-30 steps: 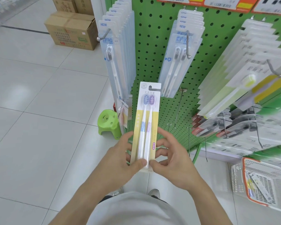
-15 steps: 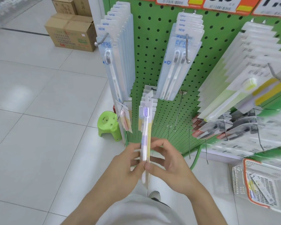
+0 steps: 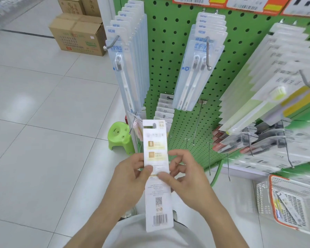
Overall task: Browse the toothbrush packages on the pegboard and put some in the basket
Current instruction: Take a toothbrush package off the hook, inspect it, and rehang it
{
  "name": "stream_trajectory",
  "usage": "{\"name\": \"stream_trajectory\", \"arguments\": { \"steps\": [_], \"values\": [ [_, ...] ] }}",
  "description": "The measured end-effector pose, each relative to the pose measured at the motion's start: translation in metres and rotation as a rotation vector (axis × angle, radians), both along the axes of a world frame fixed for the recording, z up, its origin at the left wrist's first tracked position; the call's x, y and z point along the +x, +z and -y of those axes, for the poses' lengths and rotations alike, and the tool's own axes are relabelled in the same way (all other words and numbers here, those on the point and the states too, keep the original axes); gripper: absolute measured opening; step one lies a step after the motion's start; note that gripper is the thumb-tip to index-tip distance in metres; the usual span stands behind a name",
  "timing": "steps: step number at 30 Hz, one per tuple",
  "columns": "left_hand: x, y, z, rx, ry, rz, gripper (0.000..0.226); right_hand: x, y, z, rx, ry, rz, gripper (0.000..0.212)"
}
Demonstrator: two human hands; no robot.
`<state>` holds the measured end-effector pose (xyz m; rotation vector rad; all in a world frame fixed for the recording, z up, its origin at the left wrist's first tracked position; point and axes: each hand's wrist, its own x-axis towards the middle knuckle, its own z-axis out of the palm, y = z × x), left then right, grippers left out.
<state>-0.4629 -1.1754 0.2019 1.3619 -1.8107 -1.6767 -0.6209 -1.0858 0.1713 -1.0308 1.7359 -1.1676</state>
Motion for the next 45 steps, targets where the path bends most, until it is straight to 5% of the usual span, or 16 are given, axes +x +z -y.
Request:
{"name": "stream_trajectory", "arguments": {
  "steps": [10, 15, 22, 45],
  "values": [
    [-0.001, -0.002, -0.002, 0.108, -0.221, -0.063, 0.026, -0.034, 0.022, 0.024, -0.1, -0.144, -0.108, 0.116],
    [-0.001, -0.001, -0.003, 0.055, -0.306, -0.052, 0.025, -0.046, 0.027, 0.039, -0.163, -0.211, -0.046, 0.051],
    [0.003, 0.0, 0.001, 0.057, -0.318, -0.053, 0.024, -0.028, 0.021, 0.044, -0.173, -0.251, 0.036, 0.021],
    [0.003, -0.009, 0.016, 0.251, -0.261, -0.204, 0.021, -0.023, -0.001, 0.014, -0.217, -0.093, 0.151, 0.097]
  ]
}}
